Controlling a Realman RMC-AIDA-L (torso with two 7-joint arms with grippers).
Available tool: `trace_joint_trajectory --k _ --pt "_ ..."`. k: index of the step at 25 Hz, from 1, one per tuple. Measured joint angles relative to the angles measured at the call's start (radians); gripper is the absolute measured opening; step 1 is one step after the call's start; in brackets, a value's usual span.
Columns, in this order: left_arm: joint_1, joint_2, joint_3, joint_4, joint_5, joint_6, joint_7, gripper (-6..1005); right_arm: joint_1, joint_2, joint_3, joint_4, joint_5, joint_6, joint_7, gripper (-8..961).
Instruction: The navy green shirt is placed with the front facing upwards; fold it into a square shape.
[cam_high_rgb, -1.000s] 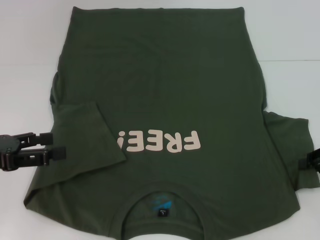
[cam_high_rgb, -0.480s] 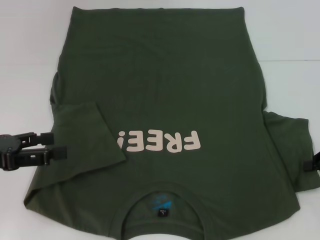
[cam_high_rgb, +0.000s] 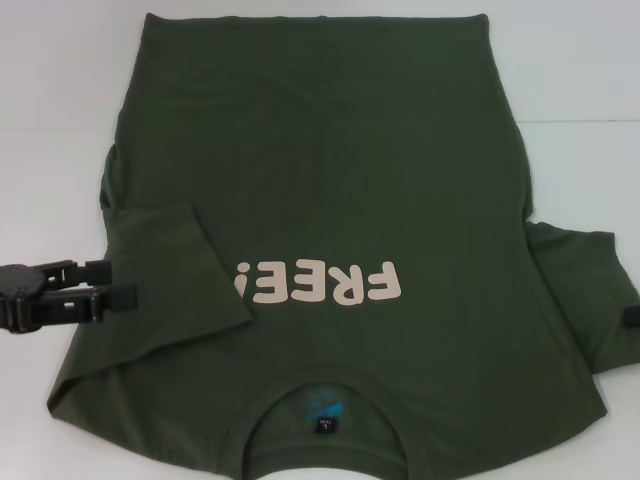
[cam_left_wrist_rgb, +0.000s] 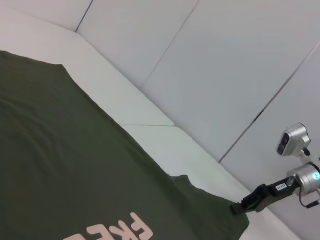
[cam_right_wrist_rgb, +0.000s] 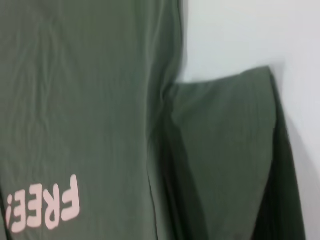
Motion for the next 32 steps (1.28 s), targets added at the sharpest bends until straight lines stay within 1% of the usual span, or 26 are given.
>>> trace_joint_trajectory --k 9,10,15,19,24,32 --pt "-0.013 0.003 -0.003 -0.026 -0.013 -0.001 -0.032 960 -0.026 -0.034 0.13 -0.001 0.0 -0.012 -0.092 0" --pt "-0.013 0.003 -0.003 -0.03 -0.013 -0.002 -0.032 960 -0.032 -0.038 0.161 -0.002 0.002 -0.013 -0.113 0" --pt "-0.015 0.001 0.0 -0.039 -0.013 -0.008 -0.041 960 -0.04 -0.044 0.211 -0.002 0.018 -0.015 -0.16 0" --pt "-0.015 0.0 -0.002 -0.041 -0.014 -0.008 -0.047 960 -0.047 -0.048 0.22 -0.003 0.07 -0.02 -0.191 0" --pt "-0.015 0.0 0.003 -0.041 -0.014 -0.01 -0.054 960 -0.035 -0.049 0.211 -0.003 0.095 -0.031 -0.206 1" --pt "-0.016 -0.002 0.004 -0.052 -0.009 -0.011 -0.057 960 0.024 -0.031 0.168 0.003 0.097 -0.043 -0.208 1"
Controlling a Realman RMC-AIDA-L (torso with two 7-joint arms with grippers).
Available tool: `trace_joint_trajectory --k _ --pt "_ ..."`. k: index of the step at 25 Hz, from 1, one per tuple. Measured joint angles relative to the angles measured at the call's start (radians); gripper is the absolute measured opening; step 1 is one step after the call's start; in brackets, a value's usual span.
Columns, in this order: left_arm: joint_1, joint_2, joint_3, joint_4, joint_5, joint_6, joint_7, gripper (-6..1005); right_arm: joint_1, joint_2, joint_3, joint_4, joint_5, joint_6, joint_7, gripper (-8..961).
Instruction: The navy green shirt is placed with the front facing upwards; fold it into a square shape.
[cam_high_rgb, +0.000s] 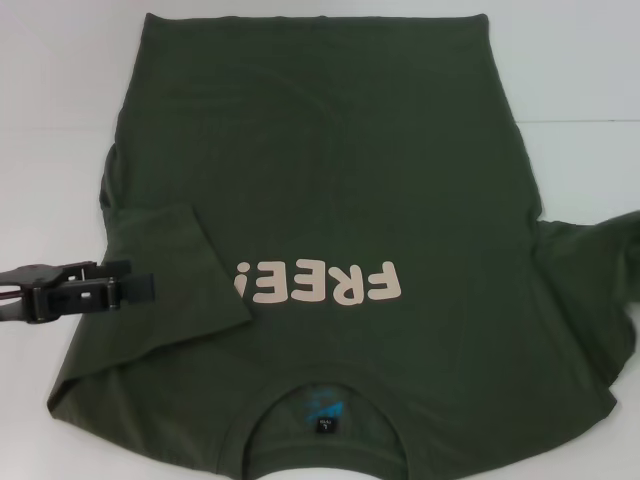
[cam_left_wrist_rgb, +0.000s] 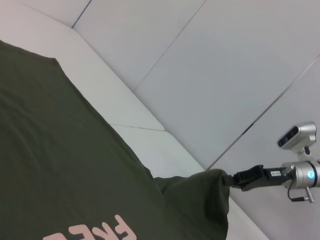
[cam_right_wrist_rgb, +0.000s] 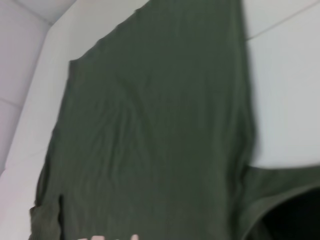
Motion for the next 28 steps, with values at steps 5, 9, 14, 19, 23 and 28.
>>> trace_joint_trajectory --k 5,9,14,19,23,28 --pt "0.0 0.0 0.0 -0.001 0.003 -0.003 0.0 960 0.067 0.013 -0.022 -0.001 0.002 0.007 0.0 1" --pt "0.0 0.0 0.0 -0.001 0.003 -0.004 0.0 960 0.12 0.027 -0.078 0.003 0.001 0.017 0.014 1" --pt "0.001 0.0 0.0 -0.002 0.004 -0.004 0.0 960 0.177 0.053 -0.183 0.007 -0.002 0.057 0.051 1" --pt "0.006 0.0 0.001 -0.002 0.005 -0.004 0.0 960 0.217 0.074 -0.234 0.007 -0.002 0.078 0.065 0" --pt "0.007 0.0 0.003 -0.011 0.005 -0.003 0.0 960 0.239 0.087 -0.256 0.007 -0.004 0.098 0.067 0" --pt "0.008 -0.003 0.021 -0.013 0.005 -0.003 0.0 960 0.251 0.108 -0.335 0.007 -0.004 0.138 0.087 4"
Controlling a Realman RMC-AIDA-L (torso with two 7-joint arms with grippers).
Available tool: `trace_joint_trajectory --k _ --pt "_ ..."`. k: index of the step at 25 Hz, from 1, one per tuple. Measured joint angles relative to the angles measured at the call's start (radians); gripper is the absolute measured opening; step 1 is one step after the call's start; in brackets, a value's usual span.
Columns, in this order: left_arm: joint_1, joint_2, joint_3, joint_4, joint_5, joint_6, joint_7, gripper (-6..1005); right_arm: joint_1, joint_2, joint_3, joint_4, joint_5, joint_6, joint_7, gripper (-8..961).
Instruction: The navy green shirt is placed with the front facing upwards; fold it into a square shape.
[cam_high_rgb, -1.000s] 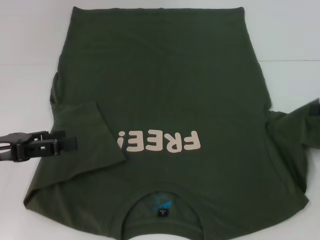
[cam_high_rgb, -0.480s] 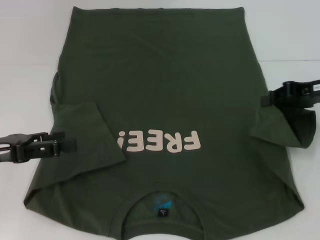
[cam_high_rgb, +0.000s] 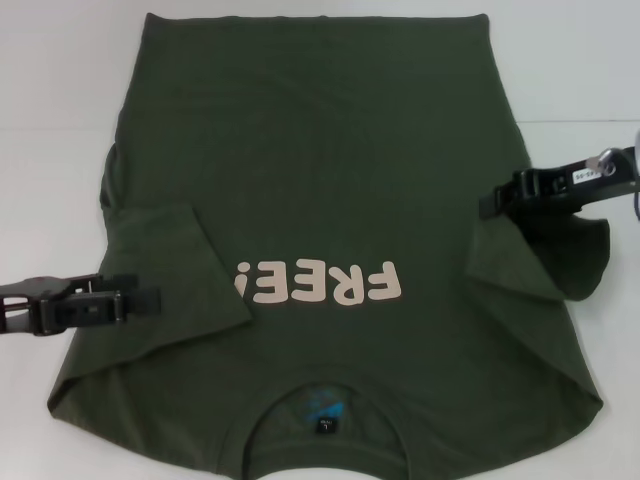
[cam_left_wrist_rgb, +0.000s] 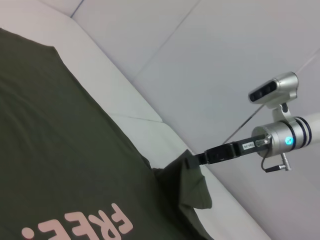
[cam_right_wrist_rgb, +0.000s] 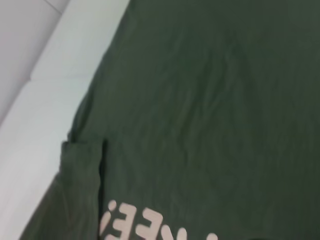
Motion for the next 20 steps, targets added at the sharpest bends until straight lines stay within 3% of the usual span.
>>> trace_joint_trajectory --k 9,18,20 --pt "-0.004 -0.004 0.008 0.0 0.0 -0.006 0.0 960 -0.004 0.002 -0.025 -0.012 0.009 0.011 0.008 36" --pt "-0.006 -0.005 0.007 0.0 -0.007 -0.009 -0.003 959 -0.005 -0.007 -0.024 -0.044 0.012 -0.026 0.014 474" --pt "-0.006 -0.006 0.007 0.0 -0.008 -0.013 -0.008 959 -0.018 -0.02 -0.026 -0.068 0.01 -0.046 0.04 545"
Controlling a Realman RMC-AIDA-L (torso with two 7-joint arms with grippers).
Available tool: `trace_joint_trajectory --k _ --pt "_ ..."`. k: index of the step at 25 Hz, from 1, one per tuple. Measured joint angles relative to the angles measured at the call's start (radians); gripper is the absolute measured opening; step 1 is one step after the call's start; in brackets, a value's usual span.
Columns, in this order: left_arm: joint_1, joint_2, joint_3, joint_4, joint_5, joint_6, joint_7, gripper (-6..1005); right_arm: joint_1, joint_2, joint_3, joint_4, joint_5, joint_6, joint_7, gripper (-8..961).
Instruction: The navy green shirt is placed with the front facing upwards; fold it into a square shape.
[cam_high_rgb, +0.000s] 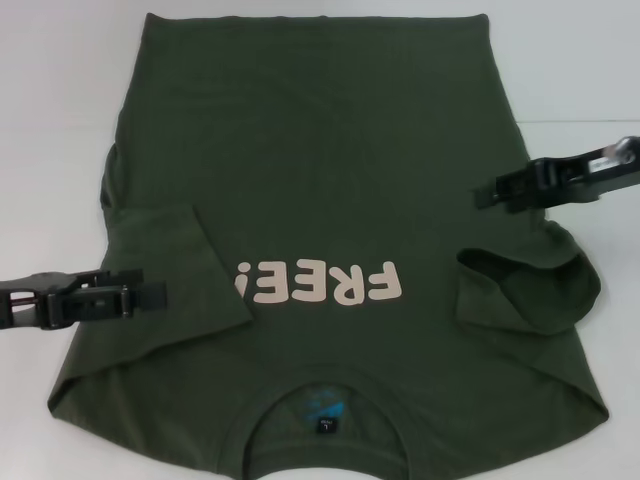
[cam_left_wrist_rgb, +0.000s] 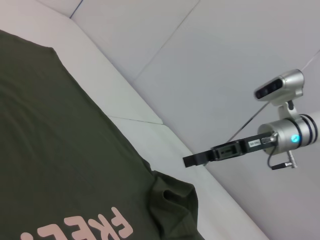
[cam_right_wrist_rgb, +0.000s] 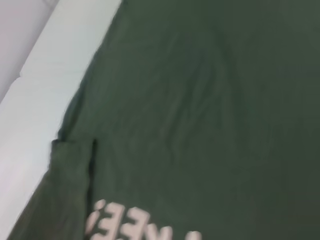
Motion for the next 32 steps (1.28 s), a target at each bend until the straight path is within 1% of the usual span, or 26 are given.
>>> trace_joint_trajectory --k 3,5,6,8,10,11,13,16,20,23,28,32 --pt "0.0 0.0 -0.001 0.0 0.0 -0.005 -0.005 959 -0.024 -0.043 -0.001 -0.026 -0.005 -0.041 0.067 602" --pt "0.0 0.0 0.0 0.0 0.0 -0.005 -0.005 959 -0.042 -0.065 -0.001 -0.052 -0.009 -0.073 0.107 640" --pt "0.0 0.0 0.0 0.0 0.0 -0.005 -0.005 959 -0.052 -0.072 -0.003 -0.071 -0.021 -0.09 0.131 659" --pt "0.0 0.0 -0.001 0.0 0.0 -0.005 -0.005 959 -0.064 -0.079 -0.004 -0.101 -0.062 -0.105 0.168 697" --pt "-0.002 0.001 0.0 0.0 0.0 -0.005 -0.005 959 -0.065 -0.082 -0.001 -0.114 -0.12 -0.113 0.194 735" --pt "-0.003 0.001 0.0 0.0 0.0 -0.005 -0.005 959 -0.063 -0.083 0.0 -0.117 -0.142 -0.118 0.202 733" --pt "-0.006 0.001 0.0 0.0 0.0 -0.005 -0.005 959 -0.056 -0.081 -0.002 -0.115 -0.166 -0.121 0.21 730" --pt "-0.009 0.001 0.0 0.0 0.003 -0.005 -0.006 959 -0.036 -0.07 -0.008 -0.107 -0.21 -0.118 0.221 725" --pt "-0.011 0.003 0.001 0.0 0.007 -0.005 -0.006 959 -0.002 -0.048 -0.009 -0.098 -0.285 -0.089 0.233 718" --pt "-0.011 0.004 0.001 0.0 0.007 -0.006 -0.006 959 0.018 -0.039 -0.018 -0.083 -0.327 -0.055 0.249 718" --pt "-0.011 0.005 0.001 0.0 0.007 -0.007 -0.006 959 0.027 -0.025 -0.071 -0.047 -0.339 0.011 0.278 719" --pt "-0.011 0.004 0.001 0.0 0.007 -0.01 -0.004 959 0.03 -0.013 -0.085 -0.021 -0.339 0.066 0.287 719"
